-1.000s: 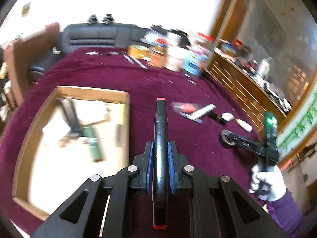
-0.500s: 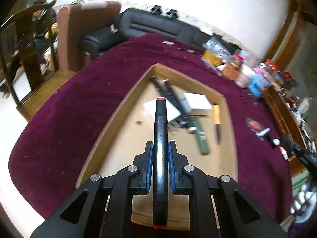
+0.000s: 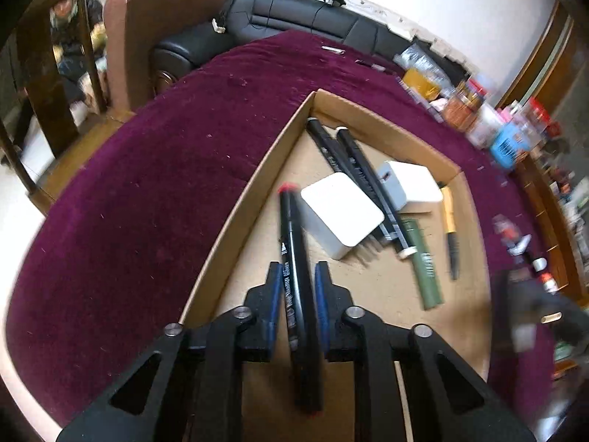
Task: Organize rigid objects
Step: 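Carry the marker and tape roll over the tray and open both tools to release them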
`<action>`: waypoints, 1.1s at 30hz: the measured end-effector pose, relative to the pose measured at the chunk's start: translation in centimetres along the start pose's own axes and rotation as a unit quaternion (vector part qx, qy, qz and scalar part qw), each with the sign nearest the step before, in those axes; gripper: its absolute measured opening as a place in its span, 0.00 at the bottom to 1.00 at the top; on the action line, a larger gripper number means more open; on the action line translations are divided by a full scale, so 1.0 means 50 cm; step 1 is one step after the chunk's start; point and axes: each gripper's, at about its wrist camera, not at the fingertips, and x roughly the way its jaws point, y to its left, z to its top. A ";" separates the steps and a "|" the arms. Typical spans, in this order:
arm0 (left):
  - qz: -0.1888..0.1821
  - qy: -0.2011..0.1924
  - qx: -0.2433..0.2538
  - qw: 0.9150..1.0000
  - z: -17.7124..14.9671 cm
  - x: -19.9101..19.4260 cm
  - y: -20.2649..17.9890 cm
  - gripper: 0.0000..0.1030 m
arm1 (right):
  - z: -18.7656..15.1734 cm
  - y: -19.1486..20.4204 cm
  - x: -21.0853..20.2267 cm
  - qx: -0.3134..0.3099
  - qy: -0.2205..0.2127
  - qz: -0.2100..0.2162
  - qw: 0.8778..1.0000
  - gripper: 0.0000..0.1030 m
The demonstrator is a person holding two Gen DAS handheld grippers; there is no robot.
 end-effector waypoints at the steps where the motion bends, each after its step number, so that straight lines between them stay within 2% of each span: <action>1: -0.008 -0.004 -0.002 1.000 -0.003 -0.009 0.004 0.20 | 0.000 0.011 0.022 -0.006 0.011 -0.002 1.000 0.11; 5: -0.024 -0.037 -0.013 0.999 -0.024 -0.066 0.022 0.38 | -0.002 0.047 0.083 -0.029 0.049 -0.016 0.998 0.11; 9: -0.016 -0.072 -0.031 0.997 -0.041 -0.120 0.052 0.41 | 0.003 0.086 0.128 -0.061 0.066 -0.035 0.995 0.11; 11: -0.007 -0.083 -0.036 0.996 -0.039 -0.132 0.061 0.46 | 0.006 0.102 0.140 -0.077 0.065 -0.043 0.994 0.11; 14: 0.007 -0.102 -0.035 0.994 -0.036 -0.147 0.064 0.47 | 0.009 0.127 0.152 -0.109 0.048 -0.080 0.990 0.11; 19: 0.017 -0.112 -0.025 0.993 -0.039 -0.152 0.055 0.48 | 0.006 0.156 0.157 -0.172 0.024 -0.155 0.972 0.11; 22: 0.023 -0.116 -0.019 0.993 -0.046 -0.154 0.050 0.48 | 0.003 0.160 0.149 -0.189 0.014 -0.186 0.964 0.11; 28: 0.023 -0.122 -0.024 0.992 -0.054 -0.167 0.052 0.49 | 0.000 0.154 0.138 -0.179 0.024 -0.175 0.968 0.16; 33: 0.027 -0.132 -0.020 0.991 -0.062 -0.186 0.045 0.54 | -0.027 0.174 0.164 -0.206 0.045 -0.184 0.960 0.20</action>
